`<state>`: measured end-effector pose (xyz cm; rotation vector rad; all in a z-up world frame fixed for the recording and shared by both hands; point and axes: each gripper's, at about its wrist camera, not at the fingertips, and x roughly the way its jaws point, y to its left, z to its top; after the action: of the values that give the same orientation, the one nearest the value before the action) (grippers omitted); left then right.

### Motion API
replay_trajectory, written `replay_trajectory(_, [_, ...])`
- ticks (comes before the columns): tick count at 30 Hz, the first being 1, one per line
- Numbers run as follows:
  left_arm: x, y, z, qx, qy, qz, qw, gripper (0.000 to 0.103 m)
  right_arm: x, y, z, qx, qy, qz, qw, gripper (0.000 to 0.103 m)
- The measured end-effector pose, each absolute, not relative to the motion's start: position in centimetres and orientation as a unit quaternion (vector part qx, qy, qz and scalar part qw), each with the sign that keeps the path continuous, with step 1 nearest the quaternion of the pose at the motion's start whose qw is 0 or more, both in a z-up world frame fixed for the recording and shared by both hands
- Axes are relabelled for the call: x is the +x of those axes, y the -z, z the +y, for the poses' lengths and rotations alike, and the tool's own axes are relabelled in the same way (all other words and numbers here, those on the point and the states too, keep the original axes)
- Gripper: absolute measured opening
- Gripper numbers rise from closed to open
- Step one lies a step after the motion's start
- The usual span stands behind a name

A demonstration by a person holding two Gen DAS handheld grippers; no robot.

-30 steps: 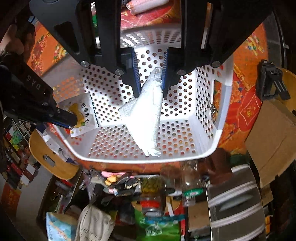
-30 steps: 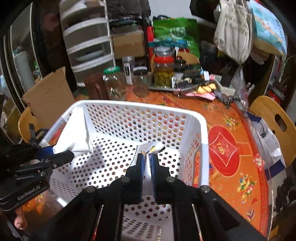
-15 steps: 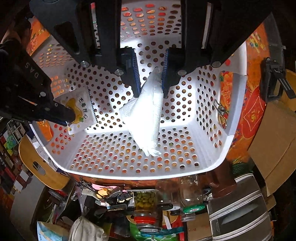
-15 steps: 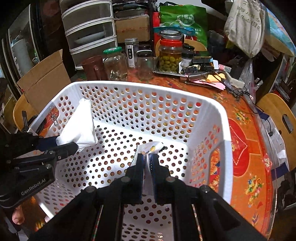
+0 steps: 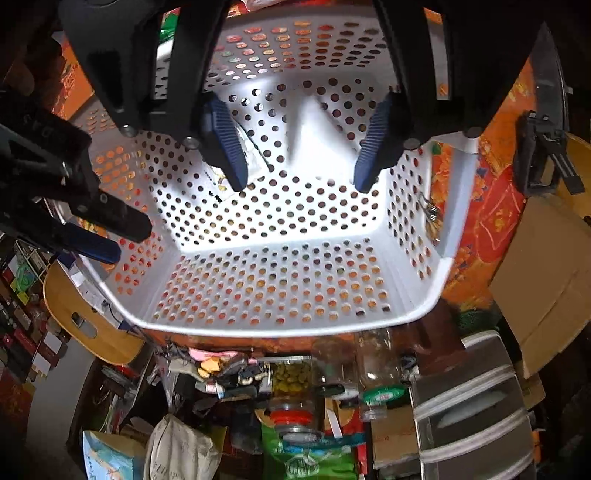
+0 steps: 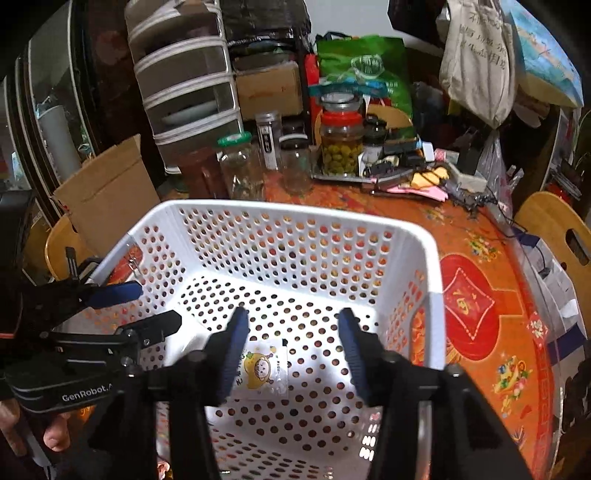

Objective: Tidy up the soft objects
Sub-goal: 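Withdraw both tools from the basket back toward the remaining items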

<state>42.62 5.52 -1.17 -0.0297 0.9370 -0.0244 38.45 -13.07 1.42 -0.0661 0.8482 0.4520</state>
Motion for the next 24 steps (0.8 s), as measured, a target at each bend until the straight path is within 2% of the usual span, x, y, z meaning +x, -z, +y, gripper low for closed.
replay_trajectory(3, [41.6,0.0,5.2,-0.004,0.005,0.435,0.900,0.068,37.6,-2.4,-13.6,-0.029,-0.221,0.397,0.890,0.064])
replay_trajectory(5, [40.8,-0.8,4.9,0.001,0.003,0.421,0.907,0.081,37.1,-2.9,-13.8,-0.030,-0.220,0.391,0.893,0.073])
replay_trajectory(7, [39.8,-1.7,4.5,0.010,-0.001,0.407,0.913,0.087,36.5,-3.3,-14.2,-0.030,-0.221,0.385,0.896,0.083])
replay_trajectory(13, [36.7,-3.5,3.9,0.019,-0.007,0.380,0.925,0.103,33.9,-4.7,-15.6,-0.027,-0.219,0.365,0.904,0.095])
replay_trajectory(24, [28.6,-6.7,3.7,0.009,0.000,0.323,0.946,0.103,28.6,-6.0,-18.1,-0.018,-0.219,0.342,0.914,0.103])
